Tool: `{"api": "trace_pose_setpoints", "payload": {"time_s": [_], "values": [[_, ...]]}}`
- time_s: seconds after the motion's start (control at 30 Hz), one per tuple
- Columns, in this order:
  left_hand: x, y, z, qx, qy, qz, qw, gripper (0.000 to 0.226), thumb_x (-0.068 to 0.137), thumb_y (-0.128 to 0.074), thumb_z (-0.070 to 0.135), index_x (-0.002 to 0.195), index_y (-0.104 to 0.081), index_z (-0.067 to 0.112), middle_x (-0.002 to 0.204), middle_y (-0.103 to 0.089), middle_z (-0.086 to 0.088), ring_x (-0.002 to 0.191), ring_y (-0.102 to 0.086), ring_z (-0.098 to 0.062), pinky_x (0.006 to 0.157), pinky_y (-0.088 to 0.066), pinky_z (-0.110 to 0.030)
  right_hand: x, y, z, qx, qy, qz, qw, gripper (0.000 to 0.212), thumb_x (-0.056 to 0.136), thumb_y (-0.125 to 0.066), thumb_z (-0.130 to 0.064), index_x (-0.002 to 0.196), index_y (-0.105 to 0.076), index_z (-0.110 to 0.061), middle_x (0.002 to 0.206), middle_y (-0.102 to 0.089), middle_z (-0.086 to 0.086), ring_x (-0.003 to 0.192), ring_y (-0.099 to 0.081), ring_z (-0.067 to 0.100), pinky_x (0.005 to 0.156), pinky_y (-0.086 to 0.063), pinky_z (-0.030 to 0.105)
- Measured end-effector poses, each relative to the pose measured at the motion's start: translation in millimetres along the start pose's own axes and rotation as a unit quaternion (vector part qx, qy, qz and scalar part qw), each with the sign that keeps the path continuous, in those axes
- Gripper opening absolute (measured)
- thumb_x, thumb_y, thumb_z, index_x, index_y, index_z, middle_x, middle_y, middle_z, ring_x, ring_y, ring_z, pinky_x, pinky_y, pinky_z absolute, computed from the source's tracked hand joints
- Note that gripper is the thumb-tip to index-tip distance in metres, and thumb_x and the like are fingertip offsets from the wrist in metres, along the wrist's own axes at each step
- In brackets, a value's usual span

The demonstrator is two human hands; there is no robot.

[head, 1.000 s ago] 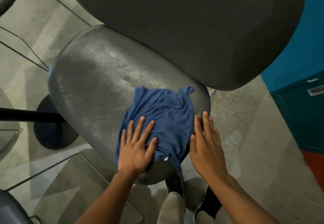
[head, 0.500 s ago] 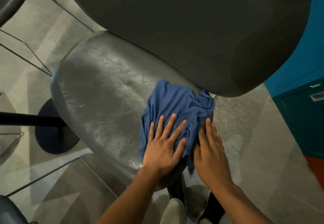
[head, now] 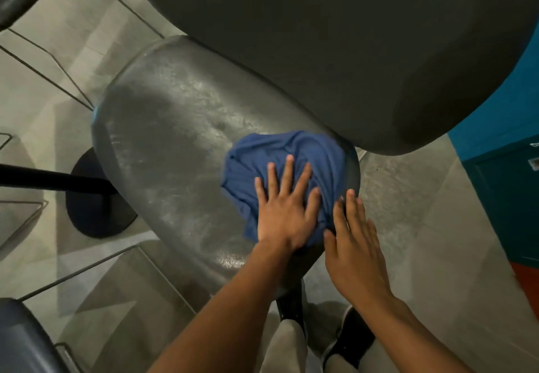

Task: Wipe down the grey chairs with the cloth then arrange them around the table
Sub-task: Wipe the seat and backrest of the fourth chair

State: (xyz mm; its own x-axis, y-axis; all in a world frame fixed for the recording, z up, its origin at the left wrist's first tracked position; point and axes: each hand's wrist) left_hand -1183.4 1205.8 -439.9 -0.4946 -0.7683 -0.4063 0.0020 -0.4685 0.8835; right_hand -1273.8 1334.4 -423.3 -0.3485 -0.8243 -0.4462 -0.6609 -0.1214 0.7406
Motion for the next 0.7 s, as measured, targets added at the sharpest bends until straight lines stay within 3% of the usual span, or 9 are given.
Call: {"api": "trace_pose_setpoints", "payload": {"time_s": [0.07,0.13,0.3,0.43,0.53,0.63,0.7], "values": [[-36,-4,-11,0.002,-0.063,-0.005,0.998,0.059,0.103,-0.007,0.063,0.160,0.005,0.049,0.169,0.017,0.013,0.155,0.025,-0.019,0.126,0.010,-0.052,-1,2,0,-0.013,-0.004,-0.002,1.000,0.063,0.108,-0.028,-0.029,0.158,0.009,-0.018,0.165,0.025,0.003,0.153,0.021,0.018,0.127,-0.001,0.044],[-76,-8,-44,0.001,-0.067,-0.017,0.998,0.058,0.104,-0.009,0.065,0.158,0.006,0.052,0.169,0.015,0.019,0.156,0.021,-0.016,0.127,0.009,-0.048,-1,7,0,-0.022,-0.003,0.002,1.000,0.062,0.106,-0.025,-0.027,0.160,0.006,-0.019,0.167,0.020,0.004,0.154,0.018,0.019,0.128,-0.005,0.045],[-70,6,-121,-0.007,0.097,-0.029,0.995,0.060,0.096,-0.002,0.076,0.153,0.009,0.061,0.165,0.024,0.022,0.156,0.019,-0.020,0.126,0.011,-0.047,1,20,-7,-0.021,-0.010,-0.030,0.999,0.062,0.109,-0.021,-0.032,0.152,0.023,-0.027,0.164,0.028,0.000,0.152,0.025,0.015,0.128,-0.002,0.043],[35,29,-95,-0.048,0.222,0.023,0.974,0.060,0.108,-0.019,0.053,0.163,0.000,0.039,0.170,0.018,0.005,0.156,0.019,-0.032,0.123,0.011,-0.059,4,10,-11,-0.026,-0.030,-0.007,0.999,0.058,0.106,-0.005,-0.042,0.157,0.016,-0.023,0.164,0.027,0.001,0.151,0.025,0.016,0.127,0.002,0.040],[78,25,-33,-0.018,0.131,0.023,0.991,0.060,0.108,-0.020,0.049,0.164,-0.010,0.030,0.172,0.009,0.002,0.156,0.018,-0.034,0.122,0.012,-0.061,7,-4,-16,-0.034,-0.040,0.022,0.998,0.070,0.095,0.004,-0.047,0.158,0.007,-0.017,0.166,0.019,0.005,0.154,0.016,0.022,0.125,-0.001,0.042],[69,18,8,0.030,-0.051,0.008,0.998,0.064,0.103,-0.009,0.054,0.163,-0.014,0.033,0.172,-0.004,0.003,0.158,0.010,-0.030,0.124,0.010,-0.059,8,-15,-23,-0.052,-0.063,0.062,0.995,0.069,0.099,-0.013,-0.043,0.159,-0.010,-0.009,0.168,-0.002,0.011,0.155,-0.004,0.028,0.124,-0.019,0.049],[73,24,-5,0.036,-0.108,-0.007,0.993,0.063,0.102,-0.007,0.058,0.162,-0.015,0.038,0.172,-0.008,0.005,0.158,0.008,-0.026,0.125,0.010,-0.055,10,-18,-26,-0.065,-0.076,0.077,0.992,0.068,0.099,-0.024,-0.040,0.157,-0.019,-0.005,0.166,-0.014,0.016,0.154,-0.015,0.032,0.120,-0.030,0.053]]}}
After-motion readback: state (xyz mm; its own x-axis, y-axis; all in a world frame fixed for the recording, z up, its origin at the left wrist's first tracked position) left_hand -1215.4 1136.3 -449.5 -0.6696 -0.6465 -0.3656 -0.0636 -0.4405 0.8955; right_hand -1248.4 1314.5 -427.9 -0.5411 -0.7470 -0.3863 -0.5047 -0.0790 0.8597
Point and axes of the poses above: each hand's wrist, its own x-axis towards the middle knuckle, its own y-axis out of the back of the hand, z = x × y
